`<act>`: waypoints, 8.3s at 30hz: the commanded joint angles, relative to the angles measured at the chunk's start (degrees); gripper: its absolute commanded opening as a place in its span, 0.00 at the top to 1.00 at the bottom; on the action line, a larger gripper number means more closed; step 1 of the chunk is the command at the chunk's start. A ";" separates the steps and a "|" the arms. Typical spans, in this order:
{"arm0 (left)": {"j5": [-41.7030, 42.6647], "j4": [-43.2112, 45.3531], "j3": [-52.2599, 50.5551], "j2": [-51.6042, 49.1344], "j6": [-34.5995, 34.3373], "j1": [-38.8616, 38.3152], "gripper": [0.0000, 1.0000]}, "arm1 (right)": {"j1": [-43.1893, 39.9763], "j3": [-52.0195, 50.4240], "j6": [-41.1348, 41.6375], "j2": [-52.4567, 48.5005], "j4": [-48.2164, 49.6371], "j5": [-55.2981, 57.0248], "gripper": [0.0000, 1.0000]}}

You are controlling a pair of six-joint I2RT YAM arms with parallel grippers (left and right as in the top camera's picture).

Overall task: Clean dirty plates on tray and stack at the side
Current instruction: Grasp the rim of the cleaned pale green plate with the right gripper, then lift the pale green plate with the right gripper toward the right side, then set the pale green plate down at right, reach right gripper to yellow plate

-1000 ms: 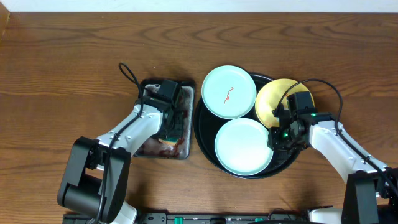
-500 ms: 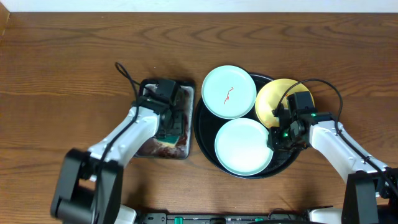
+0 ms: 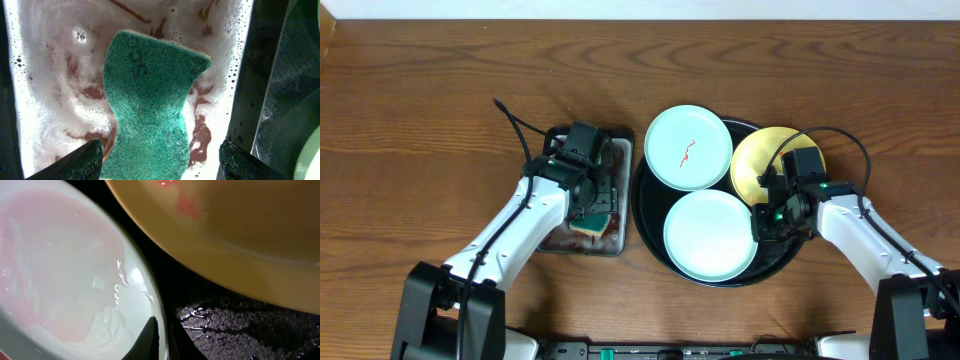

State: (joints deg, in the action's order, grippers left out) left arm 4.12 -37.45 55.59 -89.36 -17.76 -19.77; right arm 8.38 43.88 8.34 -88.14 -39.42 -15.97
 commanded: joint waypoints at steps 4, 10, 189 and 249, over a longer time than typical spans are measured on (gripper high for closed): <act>-0.46 -0.26 -1.01 -0.07 -0.09 0.09 0.24 | 0.35 -0.48 -0.26 -0.15 0.00 -2.75 0.99; -0.46 -0.26 -1.01 -0.07 -0.09 0.09 0.24 | 0.35 1.25 -1.77 2.25 -2.05 -2.45 0.99; -3.28 3.67 0.87 -8.00 -0.09 0.09 0.40 | -43.56 3.28 3.39 1.14 24.04 -16.04 0.39; -3.28 3.65 0.74 -8.00 -0.11 0.09 0.39 | -27.04 2.62 -5.18 -2.67 22.29 -11.52 0.99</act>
State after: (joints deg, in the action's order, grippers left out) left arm 1.34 -33.43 55.24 -98.56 -17.98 -19.77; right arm -19.25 46.33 2.74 -94.13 -15.92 -23.64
